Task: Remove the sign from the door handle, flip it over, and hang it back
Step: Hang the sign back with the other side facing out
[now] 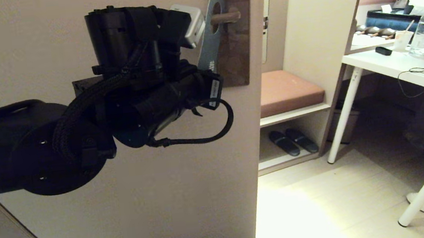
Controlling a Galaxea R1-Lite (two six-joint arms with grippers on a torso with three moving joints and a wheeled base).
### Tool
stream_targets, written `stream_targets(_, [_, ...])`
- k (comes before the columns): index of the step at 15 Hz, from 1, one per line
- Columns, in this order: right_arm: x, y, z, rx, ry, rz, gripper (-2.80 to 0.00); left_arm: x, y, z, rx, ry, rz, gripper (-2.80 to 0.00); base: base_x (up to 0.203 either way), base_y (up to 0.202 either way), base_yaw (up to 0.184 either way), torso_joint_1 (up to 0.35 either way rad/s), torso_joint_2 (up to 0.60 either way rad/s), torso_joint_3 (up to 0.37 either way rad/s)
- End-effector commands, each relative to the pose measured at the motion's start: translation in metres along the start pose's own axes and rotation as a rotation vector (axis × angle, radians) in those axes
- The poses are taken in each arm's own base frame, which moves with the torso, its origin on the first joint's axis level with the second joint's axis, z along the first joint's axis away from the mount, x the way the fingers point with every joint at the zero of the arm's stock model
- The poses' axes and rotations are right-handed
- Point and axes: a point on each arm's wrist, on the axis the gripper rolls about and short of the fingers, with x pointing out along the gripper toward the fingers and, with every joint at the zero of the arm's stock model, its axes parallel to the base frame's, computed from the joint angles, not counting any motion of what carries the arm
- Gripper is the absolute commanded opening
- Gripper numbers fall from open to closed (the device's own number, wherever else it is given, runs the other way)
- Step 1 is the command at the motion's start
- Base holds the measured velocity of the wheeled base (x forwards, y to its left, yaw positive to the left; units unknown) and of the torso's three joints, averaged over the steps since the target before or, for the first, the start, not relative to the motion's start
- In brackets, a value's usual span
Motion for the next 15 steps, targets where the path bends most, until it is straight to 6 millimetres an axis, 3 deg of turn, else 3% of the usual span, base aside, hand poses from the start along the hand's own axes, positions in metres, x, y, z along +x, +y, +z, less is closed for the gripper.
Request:
stream_targets(1, [0.000,0.000,0.000,-0.001,0.000,0.000,-2.80,0.000,-0.002,0.001,-0.010,-0.013,0.004,-2.80,0.000,0.000,0.000,0.000,0.00,0.000])
stream_targets(15, [0.000,0.000,0.000,-0.001,0.000,0.000,-2.80,-0.005,-0.019,-0.003,-0.010,-0.007,-0.014,-2.80,0.000,0.000,0.000,0.000,0.00,0.000])
